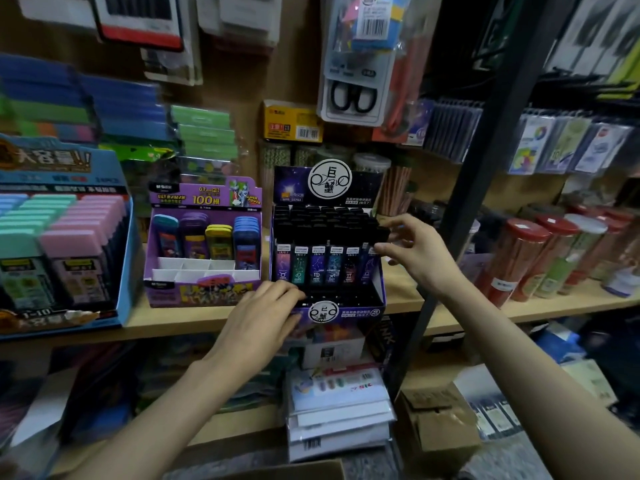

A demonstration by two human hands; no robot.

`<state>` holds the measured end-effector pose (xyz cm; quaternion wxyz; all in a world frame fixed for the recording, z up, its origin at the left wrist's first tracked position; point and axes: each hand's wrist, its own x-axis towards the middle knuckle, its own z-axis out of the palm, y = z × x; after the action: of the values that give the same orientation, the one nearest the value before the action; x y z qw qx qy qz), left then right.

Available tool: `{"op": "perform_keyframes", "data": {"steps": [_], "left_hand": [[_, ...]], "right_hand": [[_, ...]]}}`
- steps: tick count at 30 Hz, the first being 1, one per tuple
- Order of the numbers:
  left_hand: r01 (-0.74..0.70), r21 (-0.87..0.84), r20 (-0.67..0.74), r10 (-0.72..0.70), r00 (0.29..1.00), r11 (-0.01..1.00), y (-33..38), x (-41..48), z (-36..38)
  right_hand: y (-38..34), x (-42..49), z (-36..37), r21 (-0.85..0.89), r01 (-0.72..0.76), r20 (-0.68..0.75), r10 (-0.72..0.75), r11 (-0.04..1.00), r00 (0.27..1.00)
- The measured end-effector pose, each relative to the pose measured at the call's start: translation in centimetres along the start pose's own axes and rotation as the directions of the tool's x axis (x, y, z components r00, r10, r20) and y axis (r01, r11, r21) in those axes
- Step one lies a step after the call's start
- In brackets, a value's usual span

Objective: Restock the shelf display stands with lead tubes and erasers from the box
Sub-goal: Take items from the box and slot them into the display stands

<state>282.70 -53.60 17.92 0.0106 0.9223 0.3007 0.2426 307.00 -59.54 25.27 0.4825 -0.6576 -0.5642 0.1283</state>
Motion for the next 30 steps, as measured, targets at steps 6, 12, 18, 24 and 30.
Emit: {"op": "perform_keyframes", "data": {"steps": [6,12,18,24,30], "left_hand": [[-0.004,-0.002,-0.001,0.004,1.0,1.0,-0.1,0.0,0.0],[-0.002,-0.064,-0.024,0.001,1.0,0.998,0.6,-0.7,-1.4],[0.098,-0.182,0.011,-0.098,0.995,0.978,-0.6,-4.8,-3.3],[0.462,-0.101,0.404,-0.388,0.828,0.881,-5.1,-13.7,0.9],[0.757,-0.204,0.571,-0.553,0.607,0.621,-6.2,-24.9,8.1]], "right_hand": [[0.3,-0.2,1.2,-0.254,0.092,-0.067,-0.113,0.963,0.991],[-1.1,-0.5,0.6,-0.44,0.128,-0.036,-0.159,0.889,0.987],[-4.4,-4.7,0.2,-0.478,0.273,0.143,-0.233,0.835,0.962],[-2.1,-13.0,6.3,-0.443,0.265,0.513,0.0,0.857,0.858],[5.3,-20.6,15.0,-0.47,0.025,0.667,0.336,0.883,0.666]]}}
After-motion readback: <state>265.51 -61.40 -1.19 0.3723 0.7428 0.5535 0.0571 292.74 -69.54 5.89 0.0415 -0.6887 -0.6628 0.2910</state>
